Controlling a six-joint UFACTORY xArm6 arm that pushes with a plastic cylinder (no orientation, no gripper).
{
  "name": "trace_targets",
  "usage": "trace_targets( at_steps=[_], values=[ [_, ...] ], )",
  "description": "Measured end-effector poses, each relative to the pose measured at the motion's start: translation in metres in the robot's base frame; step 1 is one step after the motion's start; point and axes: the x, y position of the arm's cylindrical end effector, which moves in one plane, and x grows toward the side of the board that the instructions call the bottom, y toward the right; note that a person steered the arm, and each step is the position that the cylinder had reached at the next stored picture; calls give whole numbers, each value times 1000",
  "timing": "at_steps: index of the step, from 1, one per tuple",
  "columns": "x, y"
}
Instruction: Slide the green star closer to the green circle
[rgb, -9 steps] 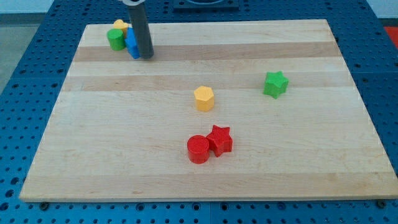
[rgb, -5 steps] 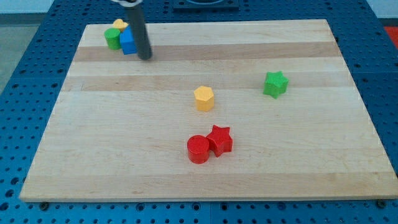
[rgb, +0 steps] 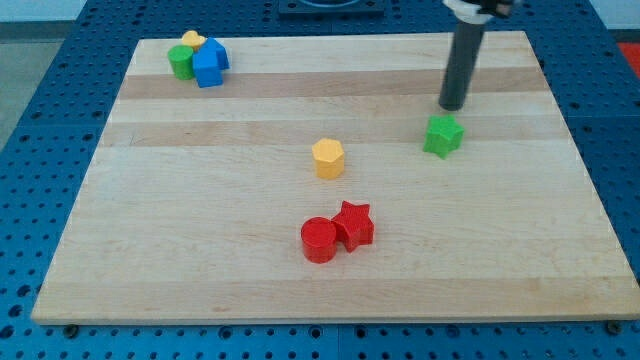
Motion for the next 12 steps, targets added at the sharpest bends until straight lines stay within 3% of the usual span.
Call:
trace_targets(
  at_steps=[2, 3, 9, 12],
  values=[
    [47, 14],
    [61, -18],
    [61, -224],
    [24, -257]
  ],
)
